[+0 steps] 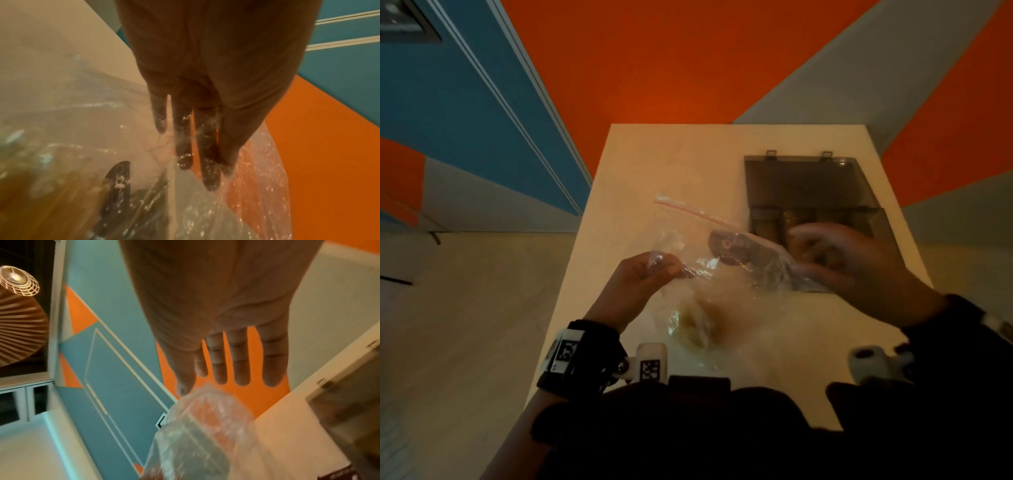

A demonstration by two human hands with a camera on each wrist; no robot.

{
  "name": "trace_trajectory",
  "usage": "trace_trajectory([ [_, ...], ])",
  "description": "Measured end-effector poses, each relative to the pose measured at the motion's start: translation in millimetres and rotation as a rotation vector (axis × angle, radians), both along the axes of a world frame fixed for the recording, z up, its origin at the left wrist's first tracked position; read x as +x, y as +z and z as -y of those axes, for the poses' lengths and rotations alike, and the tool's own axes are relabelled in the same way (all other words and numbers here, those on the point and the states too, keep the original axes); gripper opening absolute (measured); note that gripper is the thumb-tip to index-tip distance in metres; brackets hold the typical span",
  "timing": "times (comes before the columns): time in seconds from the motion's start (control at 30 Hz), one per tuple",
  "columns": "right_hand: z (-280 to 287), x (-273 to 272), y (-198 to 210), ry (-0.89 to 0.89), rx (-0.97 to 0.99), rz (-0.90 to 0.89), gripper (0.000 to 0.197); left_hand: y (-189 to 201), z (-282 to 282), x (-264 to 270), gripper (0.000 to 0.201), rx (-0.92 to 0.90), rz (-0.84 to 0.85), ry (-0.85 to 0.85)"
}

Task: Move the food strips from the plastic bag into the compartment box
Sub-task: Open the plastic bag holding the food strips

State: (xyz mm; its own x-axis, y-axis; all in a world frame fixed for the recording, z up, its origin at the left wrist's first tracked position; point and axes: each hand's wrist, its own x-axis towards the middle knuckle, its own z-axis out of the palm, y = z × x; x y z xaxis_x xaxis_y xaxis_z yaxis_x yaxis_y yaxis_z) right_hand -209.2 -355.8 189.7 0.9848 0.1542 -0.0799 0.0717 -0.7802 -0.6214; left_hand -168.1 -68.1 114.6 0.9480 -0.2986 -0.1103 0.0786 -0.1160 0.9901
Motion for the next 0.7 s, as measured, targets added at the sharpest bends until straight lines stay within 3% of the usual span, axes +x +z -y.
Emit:
trace_trajectory([
  [0.13,-13.4,-1.6,-21.1,-0.038,0.101,0.073,0.009,0.5,-1.2,13.3,0.017,0.079,0.009,-0.023],
  [0.27,-25.8,0.1,-25.8,-0.105,0.262,-0.025,0.006,-4.0,-2.3,23.8,0.015,0.185,0.014,0.015],
  [0.4,-29.9,3.4,-35.2,-0.068,0.102,0.070,0.011,-6.2,-1.4,25.6,0.016,0.220,0.031,-0.004],
  [0.6,-27.5,7.6,-43.7,-0.086,0.089,0.076,0.008,-6.4,-3.3,24.7,0.013,0.200,-0.007,0.037],
  [0.67,-27.6,11.4,-40.9,-0.144,0.194,0.027,0.008,-9.8,-6.7,30.4,0.009,0.382,0.142,0.187],
  [0.7,-28.8,13.2,-36.8,-0.189,0.301,-0.011,0.006,-6.9,-6.7,31.2,0.019,0.472,0.274,0.285],
])
